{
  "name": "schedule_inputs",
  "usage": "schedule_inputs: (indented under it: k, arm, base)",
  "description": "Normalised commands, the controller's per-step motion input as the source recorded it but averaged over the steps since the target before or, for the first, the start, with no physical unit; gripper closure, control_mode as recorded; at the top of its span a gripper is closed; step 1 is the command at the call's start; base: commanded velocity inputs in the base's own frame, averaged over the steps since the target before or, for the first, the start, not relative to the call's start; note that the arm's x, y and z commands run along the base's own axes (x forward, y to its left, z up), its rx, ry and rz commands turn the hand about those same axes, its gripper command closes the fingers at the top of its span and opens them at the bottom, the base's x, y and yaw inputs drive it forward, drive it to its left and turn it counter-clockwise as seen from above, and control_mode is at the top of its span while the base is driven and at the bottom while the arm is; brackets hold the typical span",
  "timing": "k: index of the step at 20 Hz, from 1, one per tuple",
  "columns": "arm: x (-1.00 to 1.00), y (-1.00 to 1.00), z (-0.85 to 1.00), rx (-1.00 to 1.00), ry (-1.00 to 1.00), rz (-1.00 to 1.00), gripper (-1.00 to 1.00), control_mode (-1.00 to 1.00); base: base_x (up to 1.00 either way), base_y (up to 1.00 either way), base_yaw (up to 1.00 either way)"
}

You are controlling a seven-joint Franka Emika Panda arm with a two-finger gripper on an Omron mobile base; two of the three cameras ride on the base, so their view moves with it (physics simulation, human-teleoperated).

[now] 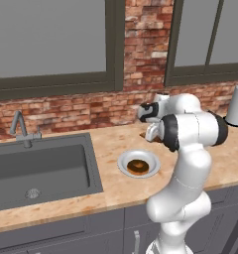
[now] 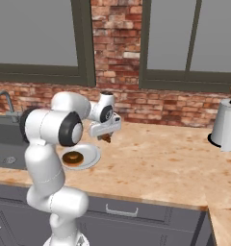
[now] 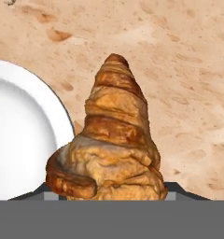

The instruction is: Place the pastries on the plates.

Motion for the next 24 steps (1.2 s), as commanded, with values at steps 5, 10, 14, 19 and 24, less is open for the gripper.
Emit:
schedule_inputs:
  k: [5, 10, 14, 19, 24]
  arm:
    - [-0.45, 0.00, 0.43, 0.00, 0.00, -0.17, 1.00, -1.00]
    - [-0.59, 0.01, 0.33, 0.00, 0.00, -0.21, 1.00, -1.00]
    - [-0.54, 0.05, 0.31, 0.00, 0.00, -0.22, 1.00, -1.00]
    - [-0.53, 0.16, 0.32, -0.02, 0.00, -0.22, 1.00, -1.00]
    - [-0.46, 0.13, 0.35, 0.00, 0.00, -0.16, 1.00, -1.00]
  base:
    - [0.00, 0.00, 0.00]
    - [0.00, 0.00, 0.00]
    - [0.00, 0.00, 0.00]
    - [0.00, 0.00, 0.00]
    - [0.00, 0.00, 0.00]
